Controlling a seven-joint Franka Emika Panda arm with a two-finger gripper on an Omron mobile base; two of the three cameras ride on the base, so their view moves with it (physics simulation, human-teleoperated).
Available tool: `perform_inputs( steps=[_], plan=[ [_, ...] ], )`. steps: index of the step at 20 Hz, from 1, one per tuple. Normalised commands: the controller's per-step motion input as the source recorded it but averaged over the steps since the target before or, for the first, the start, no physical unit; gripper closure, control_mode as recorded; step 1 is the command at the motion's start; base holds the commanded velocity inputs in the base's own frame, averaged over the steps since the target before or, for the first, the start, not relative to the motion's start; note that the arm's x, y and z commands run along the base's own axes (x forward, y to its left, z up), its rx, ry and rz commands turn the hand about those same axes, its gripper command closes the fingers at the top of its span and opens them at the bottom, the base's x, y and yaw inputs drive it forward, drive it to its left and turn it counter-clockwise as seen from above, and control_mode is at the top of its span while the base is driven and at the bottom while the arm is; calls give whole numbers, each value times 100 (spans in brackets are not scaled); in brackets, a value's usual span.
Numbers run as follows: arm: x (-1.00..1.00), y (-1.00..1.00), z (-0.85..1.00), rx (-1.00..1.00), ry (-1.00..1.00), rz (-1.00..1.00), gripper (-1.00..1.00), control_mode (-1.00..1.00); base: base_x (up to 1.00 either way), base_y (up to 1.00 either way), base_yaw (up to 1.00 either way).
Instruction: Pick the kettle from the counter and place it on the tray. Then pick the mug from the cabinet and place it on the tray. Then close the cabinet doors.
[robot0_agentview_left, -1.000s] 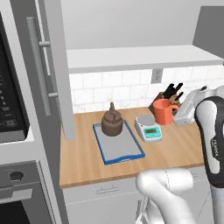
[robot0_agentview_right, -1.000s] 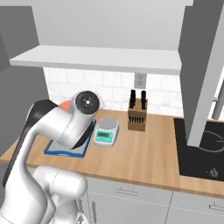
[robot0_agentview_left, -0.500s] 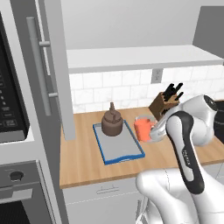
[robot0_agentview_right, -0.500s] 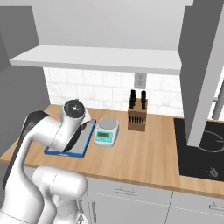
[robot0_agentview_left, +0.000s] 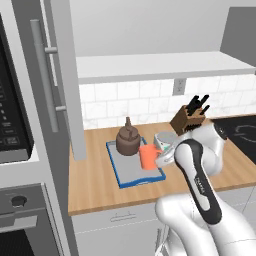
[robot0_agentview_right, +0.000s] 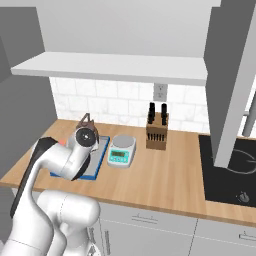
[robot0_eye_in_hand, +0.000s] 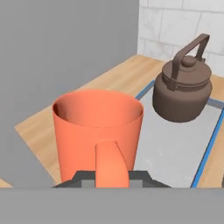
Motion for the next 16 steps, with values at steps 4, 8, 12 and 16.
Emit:
perform_inputs(
  steps=[4,8,12,16],
  plan=[
    [25,21,-24,8,0,0,100,-100,0,0,0],
    [23,17,-33,0,0,0,100,-100,0,0,0],
    [33,19,-28,0,0,0,100,-100,0,0,0],
    [26,6,-32,0,0,3,100,-100,0,0,0]
  ],
)
